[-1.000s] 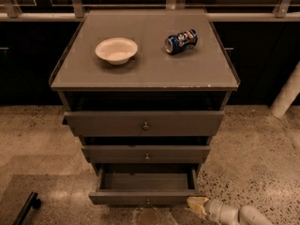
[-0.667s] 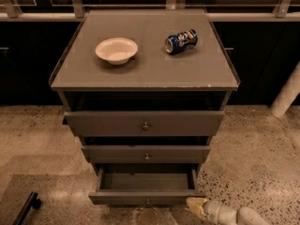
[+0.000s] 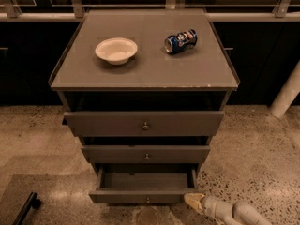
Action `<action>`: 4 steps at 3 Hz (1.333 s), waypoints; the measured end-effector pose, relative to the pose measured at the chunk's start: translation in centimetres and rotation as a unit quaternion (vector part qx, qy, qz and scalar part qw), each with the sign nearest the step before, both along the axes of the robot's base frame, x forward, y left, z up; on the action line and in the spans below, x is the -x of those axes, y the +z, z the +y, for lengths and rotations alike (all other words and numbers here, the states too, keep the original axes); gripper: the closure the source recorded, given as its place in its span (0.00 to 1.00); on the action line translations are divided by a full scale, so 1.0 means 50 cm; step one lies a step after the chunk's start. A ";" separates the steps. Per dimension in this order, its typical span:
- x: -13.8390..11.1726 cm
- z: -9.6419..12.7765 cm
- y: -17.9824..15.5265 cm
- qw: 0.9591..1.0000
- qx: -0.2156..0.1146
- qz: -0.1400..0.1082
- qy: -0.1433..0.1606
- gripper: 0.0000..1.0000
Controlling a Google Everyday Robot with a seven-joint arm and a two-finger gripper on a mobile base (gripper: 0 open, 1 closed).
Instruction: Close bottom drawer
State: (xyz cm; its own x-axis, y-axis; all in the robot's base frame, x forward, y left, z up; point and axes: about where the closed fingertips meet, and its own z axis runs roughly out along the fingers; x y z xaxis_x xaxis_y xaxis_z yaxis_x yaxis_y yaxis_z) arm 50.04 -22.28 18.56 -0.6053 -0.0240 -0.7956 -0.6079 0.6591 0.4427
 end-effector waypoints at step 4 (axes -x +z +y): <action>-0.139 0.008 0.019 0.999 0.028 -0.020 -0.011 1.00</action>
Offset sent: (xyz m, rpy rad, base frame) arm 0.0669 0.0020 -0.0049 -0.0434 -0.0158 -0.0154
